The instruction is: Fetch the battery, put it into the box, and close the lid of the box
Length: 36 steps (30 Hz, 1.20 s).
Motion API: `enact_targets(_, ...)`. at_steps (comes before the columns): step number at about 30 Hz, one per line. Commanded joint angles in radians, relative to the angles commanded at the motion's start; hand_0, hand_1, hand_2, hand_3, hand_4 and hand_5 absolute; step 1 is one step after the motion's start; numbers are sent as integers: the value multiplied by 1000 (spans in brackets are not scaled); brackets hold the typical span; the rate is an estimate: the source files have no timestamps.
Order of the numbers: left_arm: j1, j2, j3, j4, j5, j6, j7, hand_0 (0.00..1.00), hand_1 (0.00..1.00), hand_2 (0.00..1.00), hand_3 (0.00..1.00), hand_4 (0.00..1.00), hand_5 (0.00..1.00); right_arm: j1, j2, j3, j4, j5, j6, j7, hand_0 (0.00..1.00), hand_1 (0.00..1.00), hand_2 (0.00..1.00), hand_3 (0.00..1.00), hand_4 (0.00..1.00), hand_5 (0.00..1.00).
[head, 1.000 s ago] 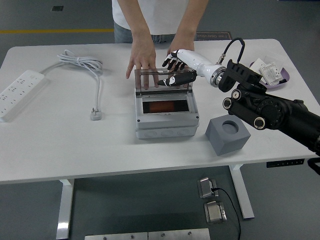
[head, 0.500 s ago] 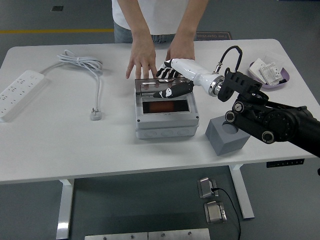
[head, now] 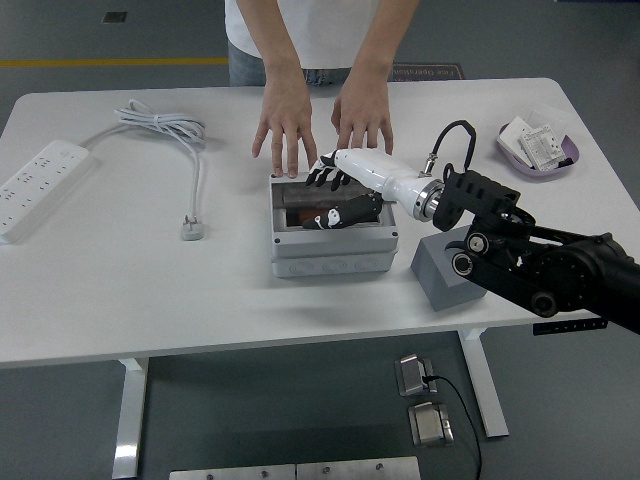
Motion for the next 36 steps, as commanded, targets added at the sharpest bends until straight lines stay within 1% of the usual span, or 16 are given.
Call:
enact_targets(2, 0, 0, 0, 0, 0, 0, 0, 657, 741, 726, 648, 638, 214, -9, 0, 4, 2, 0, 0, -1, 495, 555, 624, 648, 998, 549)
enact_targets(8, 1, -1, -1, 0, 2, 0, 0, 657, 741, 725, 648, 639, 215, -29, -3, 19, -4, -1, 2, -2, 493, 554, 622, 648, 998, 552)
enact_targets(11, 2, -1, -1, 0, 3, 0, 0, 657, 741, 725, 648, 639, 215, -38, -15, 41, -3, -6, 5, -5, 493, 554, 622, 648, 998, 552)
enact_targets(14, 3, -1, -2, 0, 4, 0, 1, 657, 741, 725, 648, 639, 215, -58, -37, 83, 9, -23, 7, -10, 491, 550, 619, 648, 998, 554)
enact_targets(18, 6, -1, -11, 0, 13, 0, 4, 657, 741, 725, 648, 639, 215, -97, -75, 162, 43, -58, 14, -25, 491, 550, 619, 648, 998, 554)
enact_targets(24, 8, 0, -25, 0, 27, 0, 9, 657, 741, 725, 648, 639, 214, -162, -141, 284, 131, -115, 30, -49, 491, 549, 616, 645, 997, 551)
enact_targets(27, 8, 0, -22, 0, 23, 0, 8, 657, 741, 725, 648, 639, 214, -206, -182, 352, 185, -144, 36, -60, 487, 548, 616, 646, 994, 558)
enact_targets(29, 9, 1, -23, 0, 25, 0, 8, 657, 741, 725, 648, 639, 214, -233, -199, 395, 209, -154, 37, -62, 487, 548, 616, 646, 994, 558)
enact_targets(32, 10, 2, -28, 0, 31, -1, 11, 657, 741, 725, 648, 638, 213, -278, -211, 461, 230, -149, 38, -55, 486, 547, 616, 645, 993, 559)
enact_targets(36, 10, 6, -34, 0, 39, -1, 13, 657, 741, 725, 648, 638, 213, -344, -203, 555, 235, -117, 60, -39, 486, 547, 616, 645, 993, 559)
